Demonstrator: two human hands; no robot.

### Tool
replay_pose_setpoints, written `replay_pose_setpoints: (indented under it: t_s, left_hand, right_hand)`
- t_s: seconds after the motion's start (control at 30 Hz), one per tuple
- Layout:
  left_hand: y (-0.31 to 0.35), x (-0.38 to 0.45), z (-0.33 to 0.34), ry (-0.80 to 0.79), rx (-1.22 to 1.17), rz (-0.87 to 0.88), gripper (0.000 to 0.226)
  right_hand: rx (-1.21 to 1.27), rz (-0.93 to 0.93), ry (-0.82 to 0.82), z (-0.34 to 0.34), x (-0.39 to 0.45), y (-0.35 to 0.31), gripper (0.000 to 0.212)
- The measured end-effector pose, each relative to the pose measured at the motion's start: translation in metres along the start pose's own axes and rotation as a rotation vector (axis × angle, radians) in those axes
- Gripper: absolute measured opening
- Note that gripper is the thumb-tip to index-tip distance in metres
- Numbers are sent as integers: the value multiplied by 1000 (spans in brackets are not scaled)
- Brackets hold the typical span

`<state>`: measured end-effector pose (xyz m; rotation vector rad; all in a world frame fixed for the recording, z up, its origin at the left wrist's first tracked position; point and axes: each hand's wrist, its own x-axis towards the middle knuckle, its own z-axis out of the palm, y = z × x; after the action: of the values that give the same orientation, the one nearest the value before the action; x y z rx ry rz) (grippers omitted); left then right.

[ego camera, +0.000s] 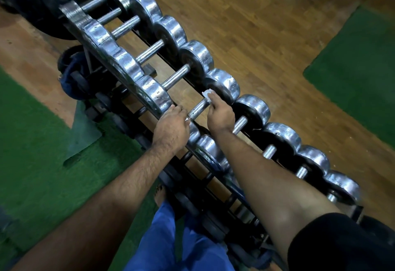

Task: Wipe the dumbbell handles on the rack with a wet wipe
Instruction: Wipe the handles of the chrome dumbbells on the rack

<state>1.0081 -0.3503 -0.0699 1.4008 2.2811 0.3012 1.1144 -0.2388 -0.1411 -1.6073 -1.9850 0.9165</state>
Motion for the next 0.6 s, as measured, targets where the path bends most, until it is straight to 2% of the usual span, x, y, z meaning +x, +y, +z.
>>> replay_pose_setpoints:
  t_s: [0.1, 0.23, 0.27, 0.33, 0.4, 0.53, 0.6]
  left_hand:
    - [-2, -1, 1, 8, -4, 23, 42]
    - [-4, 0, 1, 9, -13, 22, 45]
    - [-4, 0, 2, 12, -10, 24, 46]
    - [-6, 1, 2, 12, -3, 27, 47]
    - [-8, 3, 5, 8, 13, 39, 48]
    - [-12, 4, 11, 8, 43, 61, 48]
    - [-13, 3, 13, 16, 39, 61, 47]
  right_hand:
    - [137, 270, 30, 2, 6, -17, 38]
    - [631, 837, 12, -4, 8, -24, 30]
    - [715, 920, -29, -7, 7, -23, 29]
    - [729, 965, -179, -6, 8, -25, 27]
    - [765, 986, -246, -1, 13, -28, 24]
    - [931, 965, -219, 1, 18, -39, 16]
    - [984, 986, -136, 0, 23, -42, 15]
